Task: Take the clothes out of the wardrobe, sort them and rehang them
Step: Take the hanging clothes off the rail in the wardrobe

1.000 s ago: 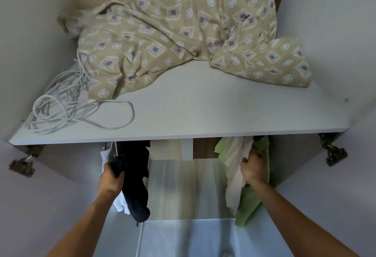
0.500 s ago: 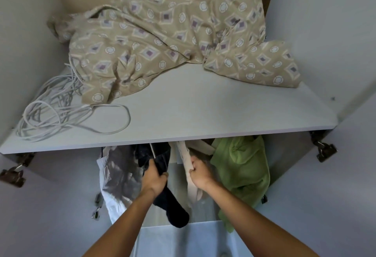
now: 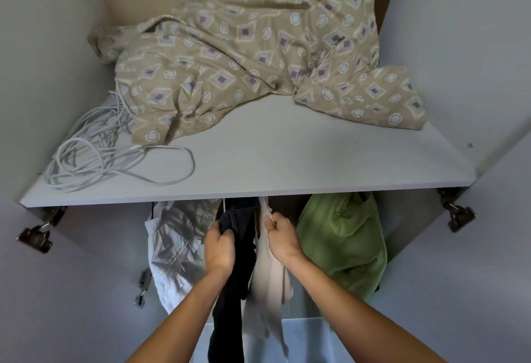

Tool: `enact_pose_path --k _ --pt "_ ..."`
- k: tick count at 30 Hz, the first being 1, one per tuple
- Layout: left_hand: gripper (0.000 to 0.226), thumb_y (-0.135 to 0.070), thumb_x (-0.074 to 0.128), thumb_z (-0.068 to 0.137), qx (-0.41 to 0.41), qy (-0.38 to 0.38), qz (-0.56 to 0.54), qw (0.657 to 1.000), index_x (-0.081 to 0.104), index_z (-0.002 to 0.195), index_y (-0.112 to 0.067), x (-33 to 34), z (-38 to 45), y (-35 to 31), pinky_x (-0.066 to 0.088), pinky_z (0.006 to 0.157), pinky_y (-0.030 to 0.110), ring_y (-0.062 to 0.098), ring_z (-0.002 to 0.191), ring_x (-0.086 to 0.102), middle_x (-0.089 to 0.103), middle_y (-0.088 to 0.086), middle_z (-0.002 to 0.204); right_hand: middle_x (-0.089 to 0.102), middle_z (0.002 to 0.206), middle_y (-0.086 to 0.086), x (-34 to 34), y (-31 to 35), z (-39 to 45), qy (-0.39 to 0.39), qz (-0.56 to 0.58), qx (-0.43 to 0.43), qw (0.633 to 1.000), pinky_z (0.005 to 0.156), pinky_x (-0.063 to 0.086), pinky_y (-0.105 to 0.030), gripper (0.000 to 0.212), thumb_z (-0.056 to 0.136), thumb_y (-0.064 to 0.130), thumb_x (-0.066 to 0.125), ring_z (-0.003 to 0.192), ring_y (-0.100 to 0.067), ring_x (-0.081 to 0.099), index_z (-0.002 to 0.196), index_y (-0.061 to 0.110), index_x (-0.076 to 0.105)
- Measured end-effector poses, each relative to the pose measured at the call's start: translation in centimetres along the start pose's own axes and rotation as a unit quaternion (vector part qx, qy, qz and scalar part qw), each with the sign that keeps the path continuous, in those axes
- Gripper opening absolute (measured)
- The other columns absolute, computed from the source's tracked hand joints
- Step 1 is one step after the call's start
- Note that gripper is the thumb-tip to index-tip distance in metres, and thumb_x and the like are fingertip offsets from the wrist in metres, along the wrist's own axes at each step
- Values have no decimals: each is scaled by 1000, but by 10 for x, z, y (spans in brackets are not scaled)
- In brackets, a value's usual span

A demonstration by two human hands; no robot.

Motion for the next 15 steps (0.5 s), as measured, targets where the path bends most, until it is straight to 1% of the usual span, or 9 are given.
enact_pose_path --k 2,5,8,10,11,13,15 --pt "23 3 46 88 23 -2 5 1000 62 92 -12 -3 -6 -9 40 61 35 22 67 51 60 7 75 40 64 11 -1 5 -6 -6 -8 -24 1000 59 32 -36 42 110 29 48 62 -15 40 71 30 33" --pt "26 3 46 88 62 2 23 998 63 93 -16 -13 -19 -13 44 61 36 22 67 55 63 8 76 40 60 9 -4 10 -24 -25 5 -56 998 54 27 -33 41 110 28 49 52 -8 35 71 25 35" --pt "31 -5 46 82 97 7 39 994 67 98 -22 -31 -32 -8 53 72 40 23 79 65 70 6 85 34 58 7 -5 6 -49 -42 35 -90 994 53 26 -31 41 109 33 50 52 -8 33 74 14 38" --pt "33 -12 45 75 114 12 38 993 67 98 -22 -43 -40 -3 54 75 38 22 82 66 71 4 86 30 61 5 -2 0 -64 -43 44 -94 994 54 27 -32 44 107 38 51 55 -7 31 75 11 36" --pt "33 -12 45 74 116 15 34 993 67 97 -21 -48 -44 1 54 74 36 21 82 66 71 3 85 30 62 4 1 -3 -70 -41 46 -87 994 55 28 -33 46 105 42 52 56 -7 31 75 10 37" --pt "27 -5 48 81 113 18 20 993 66 93 -20 -57 -55 9 52 69 30 13 75 64 69 -4 78 36 58 6 7 -4 -84 -28 47 -71 996 54 31 -30 46 103 42 57 53 -7 35 72 13 39" --pt "32 8 49 85 95 19 14 995 66 90 -19 -67 -64 24 47 65 26 7 69 60 66 -12 72 39 53 10 16 -5 -96 -22 52 -60 997 51 30 -25 45 102 34 62 50 -6 37 67 20 38"
Point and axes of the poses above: each hand's wrist, its own z-axis towards the middle knuckle, its own x-axis out of the palm, y = z × x, the point moved 3 cm from there along z, towards the middle knuckle
